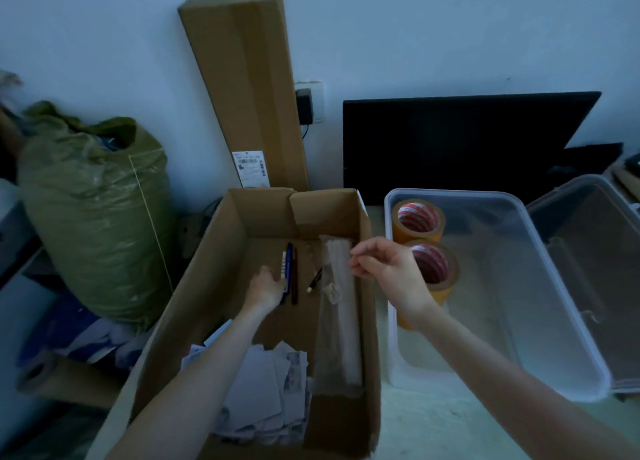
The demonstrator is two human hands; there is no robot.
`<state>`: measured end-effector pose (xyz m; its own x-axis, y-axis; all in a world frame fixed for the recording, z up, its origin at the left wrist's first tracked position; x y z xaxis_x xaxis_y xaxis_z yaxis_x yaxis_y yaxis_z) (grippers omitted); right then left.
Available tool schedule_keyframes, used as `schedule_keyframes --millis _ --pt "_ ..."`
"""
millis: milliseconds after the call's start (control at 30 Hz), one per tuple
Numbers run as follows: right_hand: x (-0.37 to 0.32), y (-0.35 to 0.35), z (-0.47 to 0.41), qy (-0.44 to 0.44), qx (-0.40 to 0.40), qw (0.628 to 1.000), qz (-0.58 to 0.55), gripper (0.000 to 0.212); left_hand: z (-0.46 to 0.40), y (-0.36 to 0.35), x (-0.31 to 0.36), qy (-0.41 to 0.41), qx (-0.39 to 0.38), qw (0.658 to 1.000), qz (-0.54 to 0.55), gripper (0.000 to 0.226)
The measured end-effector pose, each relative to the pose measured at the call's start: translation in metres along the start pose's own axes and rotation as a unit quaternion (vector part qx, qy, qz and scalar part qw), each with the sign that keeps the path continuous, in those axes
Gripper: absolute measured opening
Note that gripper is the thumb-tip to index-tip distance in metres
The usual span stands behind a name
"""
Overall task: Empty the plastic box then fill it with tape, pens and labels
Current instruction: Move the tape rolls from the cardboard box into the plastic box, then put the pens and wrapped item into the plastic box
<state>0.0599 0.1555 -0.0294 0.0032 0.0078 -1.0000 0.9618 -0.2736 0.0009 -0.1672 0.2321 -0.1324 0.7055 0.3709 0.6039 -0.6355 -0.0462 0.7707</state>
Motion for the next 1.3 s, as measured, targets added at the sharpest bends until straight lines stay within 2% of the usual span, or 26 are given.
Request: schedule_keyframes --millis 200,300,400,500,600,733,867,1000,1133,1200,1300 --pt "0.004 -0.018 -0.011 -0.018 -0.004 0.999 0.036 0.019 -0.034 -0.036 -0.011 0.019 -0.053 0.992 -0.110 0.060" --pt "0.006 -0.023 -0.018 -0.022 0.000 0.998 0.053 0.020 -0.041 -0.050 -0.011 -0.006 -0.057 0.981 -0.186 0.065" --pt "0.009 -0.025 -0.023 -0.031 0.002 0.998 0.054 0.018 -0.043 -0.057 -0.010 -0.010 -0.043 0.979 -0.198 0.061" --pt "0.010 -0.026 -0.025 -0.027 0.015 0.998 0.062 0.018 -0.044 -0.060 -0.012 0.016 -0.051 0.982 -0.183 0.048" --pt "0.010 -0.026 -0.027 -0.032 0.020 0.997 0.060 0.019 -0.045 -0.058 -0.017 0.009 -0.065 0.976 -0.206 0.036" --pt "0.009 -0.023 -0.027 -0.046 0.033 0.998 0.032 0.018 -0.043 -0.047 -0.022 -0.010 -0.081 0.971 -0.224 0.038" --pt "0.011 -0.016 -0.025 -0.067 0.049 0.997 0.007 0.015 -0.030 -0.026 -0.019 -0.011 -0.092 0.990 -0.102 0.033" --pt "0.008 -0.012 -0.021 -0.084 0.053 0.995 -0.017 0.014 0.002 0.008 0.005 -0.074 -0.087 0.992 0.052 0.016" --pt "0.010 -0.012 -0.015 -0.139 0.048 0.988 -0.038 0.016 0.052 0.038 0.040 -0.113 -0.157 0.964 0.183 0.009" --pt "0.011 -0.013 -0.010 -0.180 0.023 0.982 -0.055 0.025 0.076 0.049 0.057 -0.124 -0.205 0.941 0.237 0.012" --pt "0.002 -0.015 -0.003 -0.195 -0.036 0.974 -0.115 0.028 0.102 0.059 0.076 -0.154 -0.282 0.917 0.235 0.015"
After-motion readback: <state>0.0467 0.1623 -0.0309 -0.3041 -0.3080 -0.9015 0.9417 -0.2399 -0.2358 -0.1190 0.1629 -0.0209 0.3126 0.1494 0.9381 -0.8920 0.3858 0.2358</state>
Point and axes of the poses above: each hand's wrist, its own z-axis away from the middle knuckle, its own y-axis out of the back of the hand, x = y × z, the point moved 4 cm from there along -z, towards the middle knuckle, and after that the axes turned 12 degrees about x, right-handed, at the moved point
